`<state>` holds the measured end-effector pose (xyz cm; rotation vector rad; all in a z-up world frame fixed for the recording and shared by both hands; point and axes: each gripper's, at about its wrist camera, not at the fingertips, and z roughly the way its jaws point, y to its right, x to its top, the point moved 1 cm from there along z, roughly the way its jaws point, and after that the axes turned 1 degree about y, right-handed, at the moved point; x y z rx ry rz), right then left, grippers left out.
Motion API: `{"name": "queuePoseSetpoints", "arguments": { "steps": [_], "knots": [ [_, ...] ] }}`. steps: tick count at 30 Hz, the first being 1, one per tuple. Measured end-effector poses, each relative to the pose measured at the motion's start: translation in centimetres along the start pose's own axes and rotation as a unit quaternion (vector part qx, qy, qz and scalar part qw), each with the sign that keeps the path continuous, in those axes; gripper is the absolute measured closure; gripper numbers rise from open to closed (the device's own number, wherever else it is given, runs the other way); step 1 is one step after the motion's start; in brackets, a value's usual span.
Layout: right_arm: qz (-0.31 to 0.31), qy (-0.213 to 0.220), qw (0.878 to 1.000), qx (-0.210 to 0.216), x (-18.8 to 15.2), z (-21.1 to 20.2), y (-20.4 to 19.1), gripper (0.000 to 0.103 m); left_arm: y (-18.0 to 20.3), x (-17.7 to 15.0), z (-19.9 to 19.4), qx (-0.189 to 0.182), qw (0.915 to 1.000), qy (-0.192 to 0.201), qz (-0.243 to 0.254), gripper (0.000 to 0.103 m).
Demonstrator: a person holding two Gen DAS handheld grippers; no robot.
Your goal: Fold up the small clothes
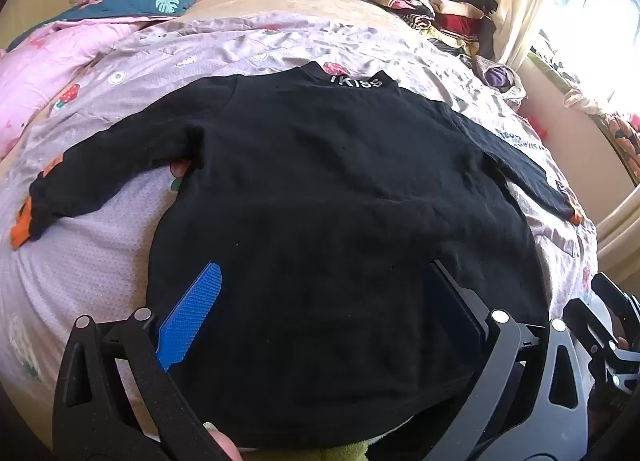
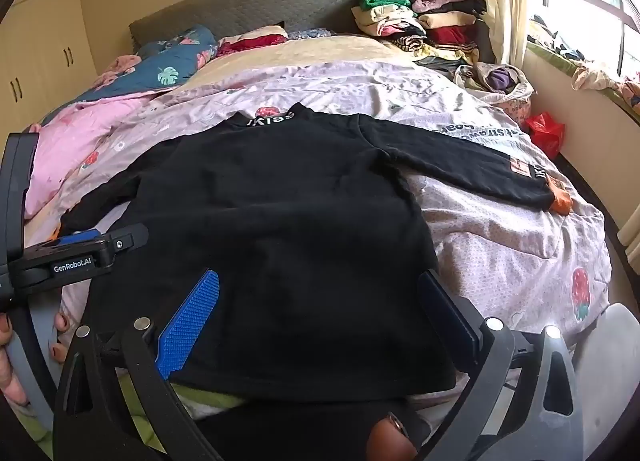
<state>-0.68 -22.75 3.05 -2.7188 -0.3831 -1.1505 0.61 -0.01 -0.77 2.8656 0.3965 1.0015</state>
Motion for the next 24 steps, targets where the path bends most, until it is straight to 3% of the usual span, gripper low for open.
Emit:
{"name": "queuePoseSetpoints", "arguments": {
  "steps": [24],
  "knots": [
    [-0.007, -0.004, 1.0, -0.001, 0.0, -0.08, -0.82, 0.004, -0.17, 0.32, -0.36, -0.003, 1.0, 0.004, -0.001, 0.008]
  ]
}}
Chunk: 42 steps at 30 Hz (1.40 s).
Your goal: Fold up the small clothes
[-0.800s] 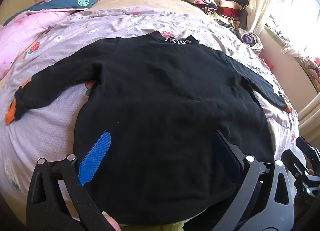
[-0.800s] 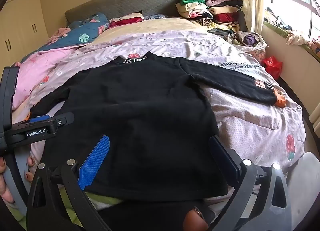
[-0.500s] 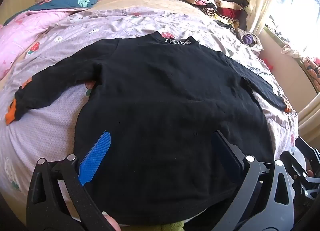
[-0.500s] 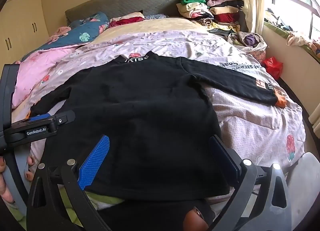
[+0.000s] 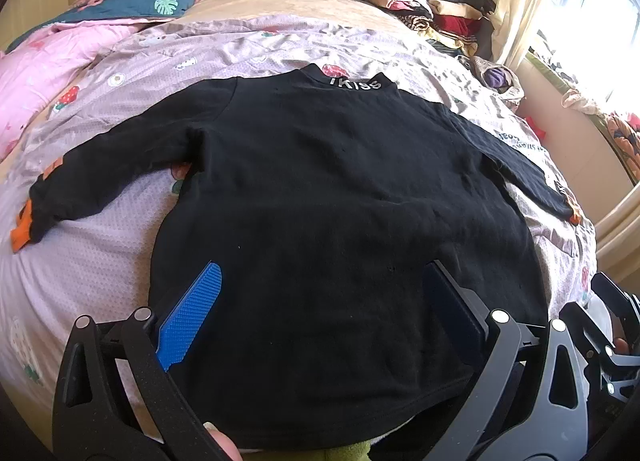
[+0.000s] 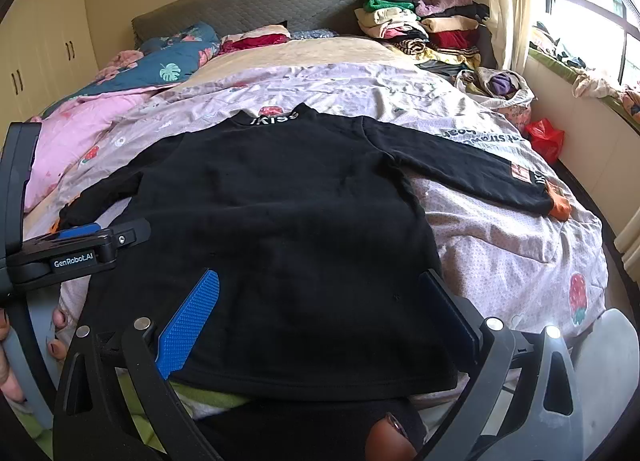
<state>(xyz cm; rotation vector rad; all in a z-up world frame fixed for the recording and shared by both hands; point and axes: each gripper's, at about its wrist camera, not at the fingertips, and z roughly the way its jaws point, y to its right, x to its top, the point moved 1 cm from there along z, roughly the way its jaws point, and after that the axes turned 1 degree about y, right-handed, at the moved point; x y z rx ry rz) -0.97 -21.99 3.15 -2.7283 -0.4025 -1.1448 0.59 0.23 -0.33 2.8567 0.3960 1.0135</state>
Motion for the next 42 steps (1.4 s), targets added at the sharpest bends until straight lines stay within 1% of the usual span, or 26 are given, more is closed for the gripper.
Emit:
{"name": "queuePoseSetpoints", "arguments": {
  "steps": [42],
  "knots": [
    [-0.008, 0.0, 1.0, -0.003, 0.17, -0.27, -0.41, 0.004, -0.1, 0.12, -0.3, -0.008, 1.0, 0.002, 0.002, 0.008]
  ]
}}
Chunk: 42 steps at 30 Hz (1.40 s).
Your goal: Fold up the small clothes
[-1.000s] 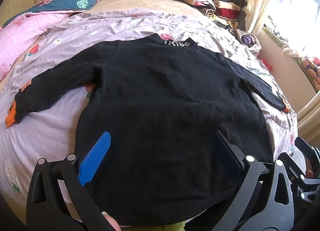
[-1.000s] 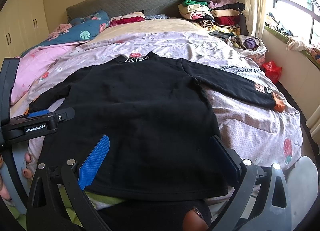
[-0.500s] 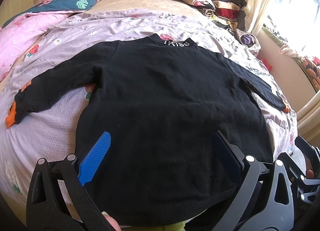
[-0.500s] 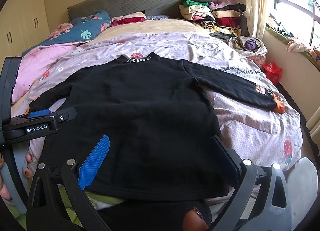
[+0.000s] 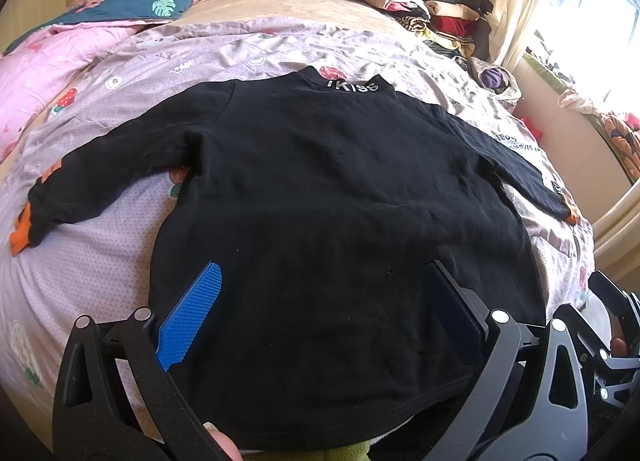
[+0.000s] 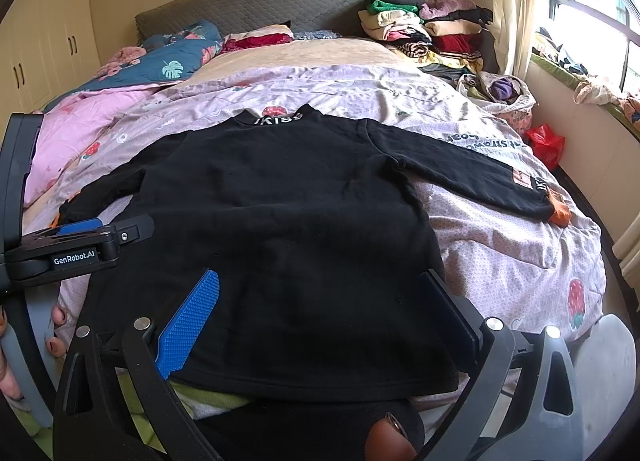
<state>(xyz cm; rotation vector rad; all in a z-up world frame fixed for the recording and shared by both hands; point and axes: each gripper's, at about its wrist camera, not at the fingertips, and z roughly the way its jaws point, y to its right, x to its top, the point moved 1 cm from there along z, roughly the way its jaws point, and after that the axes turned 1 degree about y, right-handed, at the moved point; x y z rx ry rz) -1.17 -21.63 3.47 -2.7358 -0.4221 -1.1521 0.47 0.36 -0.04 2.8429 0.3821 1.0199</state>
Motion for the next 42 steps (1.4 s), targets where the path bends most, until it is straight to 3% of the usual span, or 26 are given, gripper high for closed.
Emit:
{"name": "queuePoseSetpoints", "arguments": {
  "steps": [21, 42],
  "knots": [
    [0.003, -0.003, 1.0, -0.001, 1.1, 1.2, 0.1, 0.004, 0.3, 0.7, 1.7, -0.001, 1.0, -0.006, 0.001, 0.008],
    [0.028, 0.02, 0.999, -0.015, 8.2, 3.6, 2.0, 0.004, -0.6, 6.0, 4.6, 0.0, 0.9995, 0.015, -0.027, 0.008]
  ]
}}
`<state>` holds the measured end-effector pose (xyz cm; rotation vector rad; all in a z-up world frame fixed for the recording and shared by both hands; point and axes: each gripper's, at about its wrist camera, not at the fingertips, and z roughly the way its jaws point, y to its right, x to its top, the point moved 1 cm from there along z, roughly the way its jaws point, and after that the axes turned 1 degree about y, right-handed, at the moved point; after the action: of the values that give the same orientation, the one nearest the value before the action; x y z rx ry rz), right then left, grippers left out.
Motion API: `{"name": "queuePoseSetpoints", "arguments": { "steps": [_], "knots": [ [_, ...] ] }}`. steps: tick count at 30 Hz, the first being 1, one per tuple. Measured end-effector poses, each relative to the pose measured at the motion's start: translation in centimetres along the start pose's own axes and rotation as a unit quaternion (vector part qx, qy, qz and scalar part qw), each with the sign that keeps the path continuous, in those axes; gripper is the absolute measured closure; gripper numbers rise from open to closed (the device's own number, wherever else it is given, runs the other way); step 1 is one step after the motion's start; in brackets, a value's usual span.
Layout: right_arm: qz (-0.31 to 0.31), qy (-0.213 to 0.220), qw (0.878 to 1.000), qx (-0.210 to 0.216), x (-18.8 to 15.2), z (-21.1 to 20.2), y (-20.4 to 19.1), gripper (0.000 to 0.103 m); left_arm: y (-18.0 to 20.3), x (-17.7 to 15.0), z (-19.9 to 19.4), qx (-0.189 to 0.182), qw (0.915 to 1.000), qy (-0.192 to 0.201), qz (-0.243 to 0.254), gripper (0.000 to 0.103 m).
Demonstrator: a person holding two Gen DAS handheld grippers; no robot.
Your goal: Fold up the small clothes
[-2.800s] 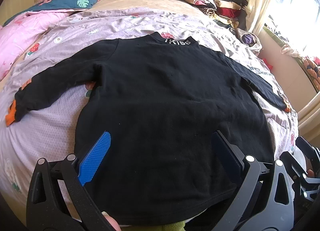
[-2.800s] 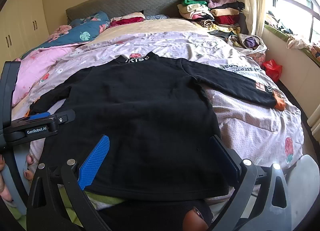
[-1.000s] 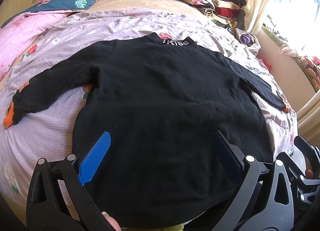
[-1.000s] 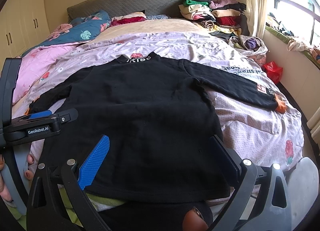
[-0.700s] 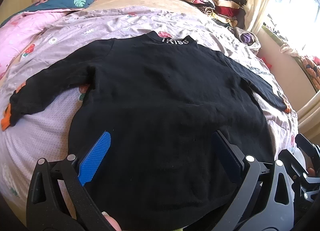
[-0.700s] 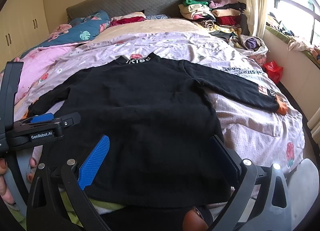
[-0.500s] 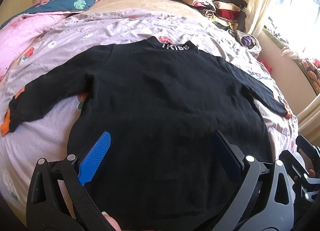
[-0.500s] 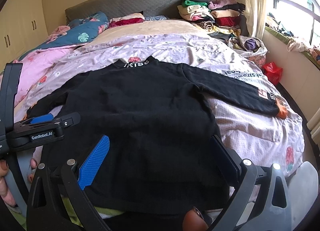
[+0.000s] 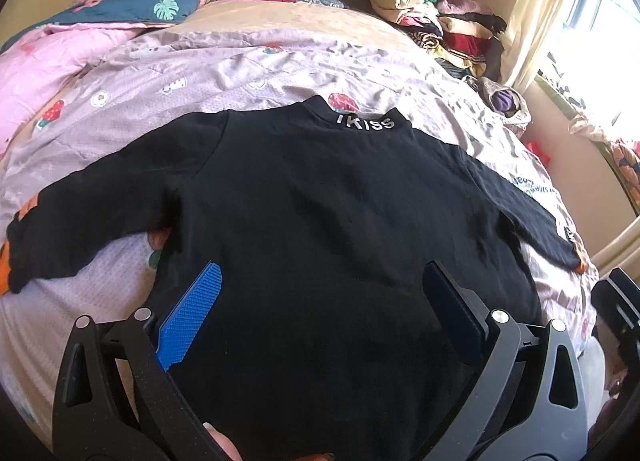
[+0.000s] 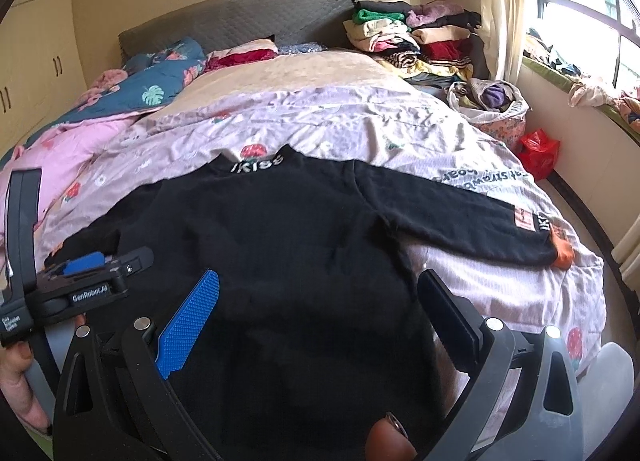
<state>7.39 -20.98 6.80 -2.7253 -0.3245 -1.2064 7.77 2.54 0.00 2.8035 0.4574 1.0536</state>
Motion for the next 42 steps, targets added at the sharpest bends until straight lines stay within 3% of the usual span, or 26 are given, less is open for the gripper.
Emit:
{"name": "queuePoseSetpoints", "arguments": {
  "steps": [12, 21, 32, 42],
  "knots": [
    [0.024, 0.024, 0.999, 0.0, 4.9, 0.7, 1.9, 0.004, 0.2, 2.9, 1.7, 0.007, 0.9999, -0.006, -0.013, 0.008],
    [0.068, 0.031, 0.997, -0.023, 7.3, 2.0, 5.9, 0.004, 2.2, 5.3, 2.8, 0.002, 1.0, -0.003, -0.007, 0.008],
    [0.124, 0.016, 0.99, -0.067, 6.6, 3.9, 12.3, 0.004, 6.4, 8.0, 4.7, -0.02, 0.9998, 0.003, -0.003, 0.008],
    [0.212, -0.01, 0.972, -0.103, 3.8, 6.5, 19.4, 0.004, 10.5, 8.4, 7.5, -0.025, 0.9994, -0.01, 0.023, 0.008]
  ]
}}
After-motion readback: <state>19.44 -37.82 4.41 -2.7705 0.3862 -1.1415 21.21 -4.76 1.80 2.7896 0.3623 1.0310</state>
